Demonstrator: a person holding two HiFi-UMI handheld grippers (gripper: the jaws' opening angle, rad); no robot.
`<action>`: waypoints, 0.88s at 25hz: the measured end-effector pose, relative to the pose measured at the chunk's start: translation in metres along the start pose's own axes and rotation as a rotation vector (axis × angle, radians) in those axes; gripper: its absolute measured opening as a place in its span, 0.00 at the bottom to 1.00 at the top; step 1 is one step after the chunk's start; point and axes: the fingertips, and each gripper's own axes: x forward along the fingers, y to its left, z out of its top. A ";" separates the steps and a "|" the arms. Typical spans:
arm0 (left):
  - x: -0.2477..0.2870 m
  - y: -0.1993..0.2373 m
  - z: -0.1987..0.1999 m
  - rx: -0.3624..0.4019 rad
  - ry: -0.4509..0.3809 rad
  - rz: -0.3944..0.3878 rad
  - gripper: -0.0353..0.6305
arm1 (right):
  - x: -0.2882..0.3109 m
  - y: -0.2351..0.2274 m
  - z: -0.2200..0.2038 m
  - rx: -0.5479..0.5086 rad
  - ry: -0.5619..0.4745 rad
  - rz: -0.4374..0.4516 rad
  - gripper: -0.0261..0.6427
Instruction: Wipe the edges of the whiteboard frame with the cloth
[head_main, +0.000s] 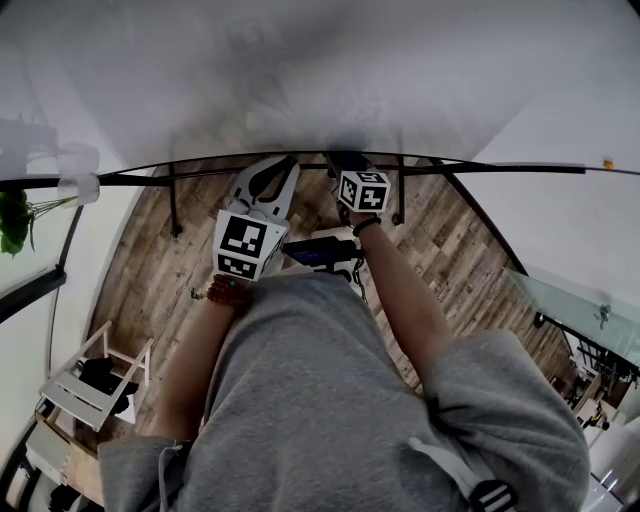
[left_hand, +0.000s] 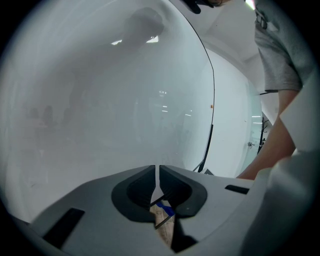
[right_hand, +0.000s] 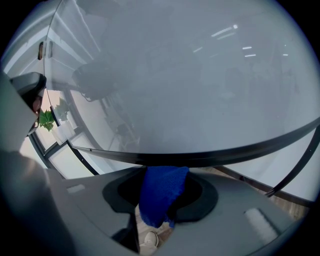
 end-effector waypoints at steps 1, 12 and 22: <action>-0.002 0.001 0.000 -0.002 -0.002 0.002 0.10 | 0.001 0.002 0.000 -0.001 0.000 0.000 0.28; -0.023 0.011 -0.006 -0.010 -0.006 0.023 0.10 | 0.003 0.021 -0.003 -0.010 -0.006 0.012 0.28; -0.044 0.023 -0.015 -0.039 -0.018 0.049 0.10 | 0.015 0.048 -0.005 -0.031 -0.010 0.026 0.28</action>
